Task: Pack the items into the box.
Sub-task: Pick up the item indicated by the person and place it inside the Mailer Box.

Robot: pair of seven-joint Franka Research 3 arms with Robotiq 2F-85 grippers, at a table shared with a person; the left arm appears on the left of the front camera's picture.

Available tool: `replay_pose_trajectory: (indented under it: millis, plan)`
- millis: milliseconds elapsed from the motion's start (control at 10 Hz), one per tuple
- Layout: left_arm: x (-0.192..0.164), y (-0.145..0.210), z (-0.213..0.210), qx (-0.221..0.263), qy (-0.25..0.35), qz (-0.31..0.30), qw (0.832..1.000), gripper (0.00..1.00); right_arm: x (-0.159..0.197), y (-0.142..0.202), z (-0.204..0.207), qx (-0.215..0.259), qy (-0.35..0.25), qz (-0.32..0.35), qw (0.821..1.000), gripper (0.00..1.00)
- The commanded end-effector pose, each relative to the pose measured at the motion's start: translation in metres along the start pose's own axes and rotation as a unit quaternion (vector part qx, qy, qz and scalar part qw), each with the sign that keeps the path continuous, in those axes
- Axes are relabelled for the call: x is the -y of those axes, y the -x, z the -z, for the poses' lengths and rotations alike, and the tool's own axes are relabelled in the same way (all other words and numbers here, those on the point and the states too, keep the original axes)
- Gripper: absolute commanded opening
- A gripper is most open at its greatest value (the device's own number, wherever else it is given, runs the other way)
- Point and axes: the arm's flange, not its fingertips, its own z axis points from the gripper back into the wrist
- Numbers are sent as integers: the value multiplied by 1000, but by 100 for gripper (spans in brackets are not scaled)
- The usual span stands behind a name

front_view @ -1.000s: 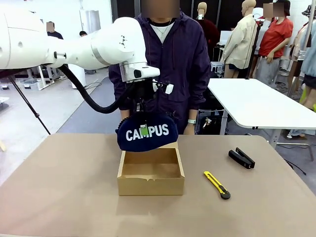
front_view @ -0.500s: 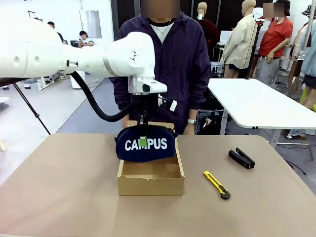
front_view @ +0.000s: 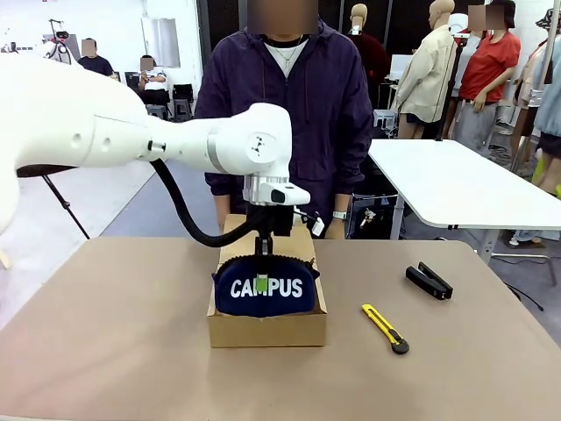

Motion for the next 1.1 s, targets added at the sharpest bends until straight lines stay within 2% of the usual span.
replay_pose_trajectory:
  millis: [0, 300, 600, 700, 800, 900, 1000]
  plan:
    - [6, -4, 11, -10, 6, -2, 1000, 0, -2, -3, 3, 6, -18, -9, 1000, 100]
    - [2, -7, 29, -14, 36, -2, 999, 0, -2, -3, 3, 6, -18, -9, 1000, 100]
    - [1, -8, 31, -9, 42, 1, 999, 0, -2, -3, 3, 6, -18, -9, 1000, 100]
    - [0, -8, 31, -8, 45, 0, 999, 15, -2, -3, 3, 6, -18, -9, 1000, 100]
    - [0, -9, 30, -6, 47, 6, 999, 72, -2, -3, 3, 6, -18, -9, 1000, 100]
    - [0, -10, 30, -8, 45, 7, 999, 100, -2, -3, 3, 6, -18, -9, 1000, 100]
    - [1, -9, 29, -1, 41, 8, 999, 100, -2, -3, 3, 6, -18, -9, 1000, 100]
